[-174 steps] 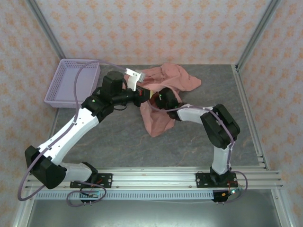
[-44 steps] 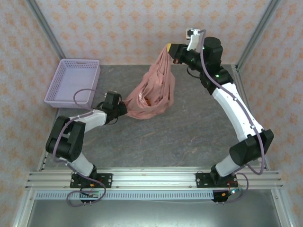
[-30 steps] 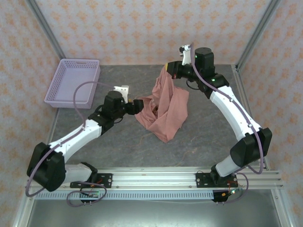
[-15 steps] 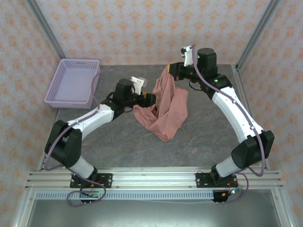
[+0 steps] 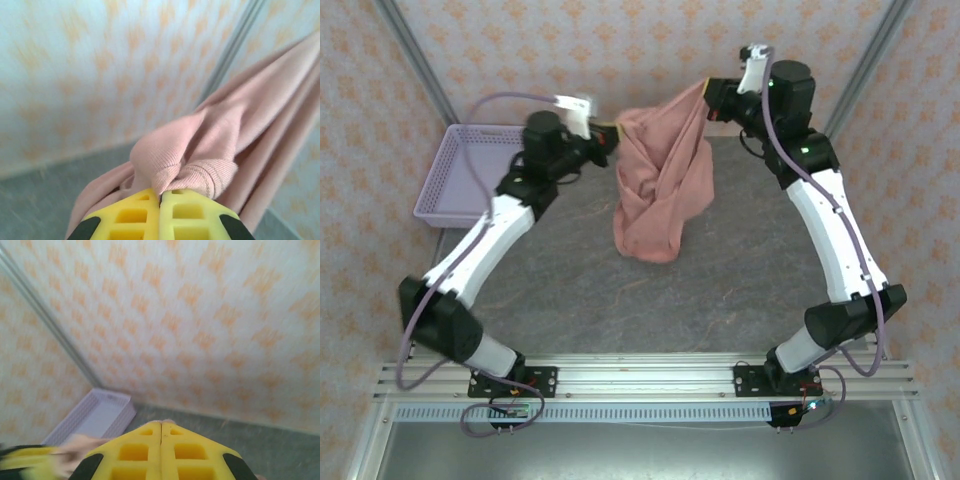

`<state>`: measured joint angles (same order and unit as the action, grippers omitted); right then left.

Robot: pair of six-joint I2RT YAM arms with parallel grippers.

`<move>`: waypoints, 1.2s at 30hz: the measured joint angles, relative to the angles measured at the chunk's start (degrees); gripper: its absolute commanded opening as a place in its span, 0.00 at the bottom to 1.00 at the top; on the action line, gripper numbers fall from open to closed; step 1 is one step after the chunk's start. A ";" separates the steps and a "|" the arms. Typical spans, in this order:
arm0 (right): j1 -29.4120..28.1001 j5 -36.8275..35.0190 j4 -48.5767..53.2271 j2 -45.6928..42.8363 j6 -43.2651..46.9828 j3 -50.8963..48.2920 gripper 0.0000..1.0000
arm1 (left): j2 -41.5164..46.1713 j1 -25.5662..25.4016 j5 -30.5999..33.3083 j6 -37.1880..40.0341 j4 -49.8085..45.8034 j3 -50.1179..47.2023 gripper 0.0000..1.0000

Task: Fold the inside-out t-shirt

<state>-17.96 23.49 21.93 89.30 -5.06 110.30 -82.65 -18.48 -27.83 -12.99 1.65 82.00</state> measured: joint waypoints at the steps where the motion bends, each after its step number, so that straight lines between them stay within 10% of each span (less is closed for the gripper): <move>1: 0.00 -1.20 -0.44 -0.28 0.09 0.55 0.00 | 2.99 0.44 0.63 -0.02 0.59 0.00 0.00; 8: -0.61 -3.96 -4.50 -5.38 2.01 -11.85 0.00 | 18.21 -3.32 -2.27 1.57 6.99 -6.58 0.00; 21: -0.31 -9.53 -0.83 -9.44 -1.62 -45.07 0.02 | 7.54 -25.97 -2.25 10.03 0.57 -32.79 0.00; 29: -0.24 -16.83 8.22 -12.50 -2.95 -50.56 0.44 | -1.66 -33.57 -0.35 8.26 1.09 -30.03 0.50; 36: -4.72 -19.63 13.94 -26.49 -6.58 -56.08 0.63 | 2.25 -32.54 2.05 8.46 -3.61 -29.18 0.68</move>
<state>-22.68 3.86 35.88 62.81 -11.64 54.22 -80.40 -51.03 -25.78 -4.54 -1.96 52.82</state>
